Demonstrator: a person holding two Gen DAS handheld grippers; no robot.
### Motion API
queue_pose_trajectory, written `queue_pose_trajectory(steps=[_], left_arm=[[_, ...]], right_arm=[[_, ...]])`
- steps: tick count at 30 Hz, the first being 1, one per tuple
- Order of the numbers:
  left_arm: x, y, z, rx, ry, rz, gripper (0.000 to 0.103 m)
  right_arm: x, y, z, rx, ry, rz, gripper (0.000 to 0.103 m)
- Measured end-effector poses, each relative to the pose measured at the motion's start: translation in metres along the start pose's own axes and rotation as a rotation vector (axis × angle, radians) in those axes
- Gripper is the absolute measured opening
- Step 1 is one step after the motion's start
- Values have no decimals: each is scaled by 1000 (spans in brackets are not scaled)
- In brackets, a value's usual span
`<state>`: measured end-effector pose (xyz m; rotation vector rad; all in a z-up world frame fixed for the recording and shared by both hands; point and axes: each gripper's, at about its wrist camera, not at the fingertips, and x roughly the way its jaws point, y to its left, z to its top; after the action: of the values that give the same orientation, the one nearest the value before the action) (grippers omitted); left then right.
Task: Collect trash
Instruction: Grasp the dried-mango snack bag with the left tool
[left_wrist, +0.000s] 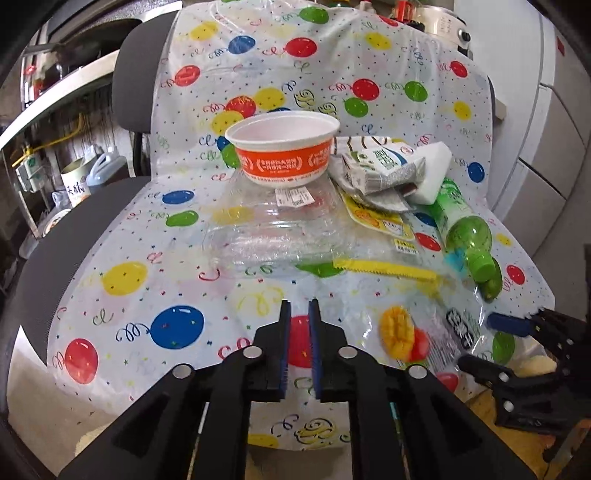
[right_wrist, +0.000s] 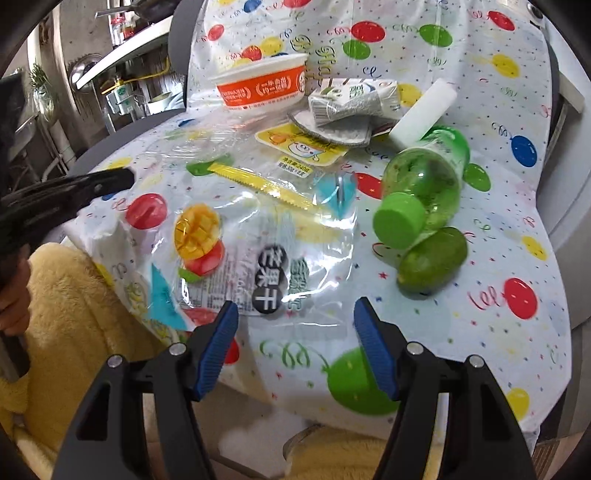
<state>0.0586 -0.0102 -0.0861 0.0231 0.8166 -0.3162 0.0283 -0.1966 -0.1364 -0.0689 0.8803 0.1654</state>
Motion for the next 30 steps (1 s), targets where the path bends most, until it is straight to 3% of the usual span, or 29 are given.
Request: queue_pose_trajectory(steps=[3,8,16,19,23,28,30], left_arm=[[-3,-1,-5,21,15,-35,24],[-3,-11,-9,75,28,-100,34],[14,-34,-18,173,75,-133,42],[18,-34,-17,164,87,-153,50],[22,-35,-17,131,111,-194,50],[31,-35,-16,78,148,-244,46],[33,-35,-15,68,155,-238,35]], right_arm=[[4,-4,3,30,-22,21,74],[7,-1,4,5,-57,43,73],[7,5,20,-20,-72,62,31],[8,8,29,-35,-77,28,31],[16,8,33,-38,-51,12,31],[18,-2,31,7,-52,56,31],[16,-8,30,26,-48,65,31]])
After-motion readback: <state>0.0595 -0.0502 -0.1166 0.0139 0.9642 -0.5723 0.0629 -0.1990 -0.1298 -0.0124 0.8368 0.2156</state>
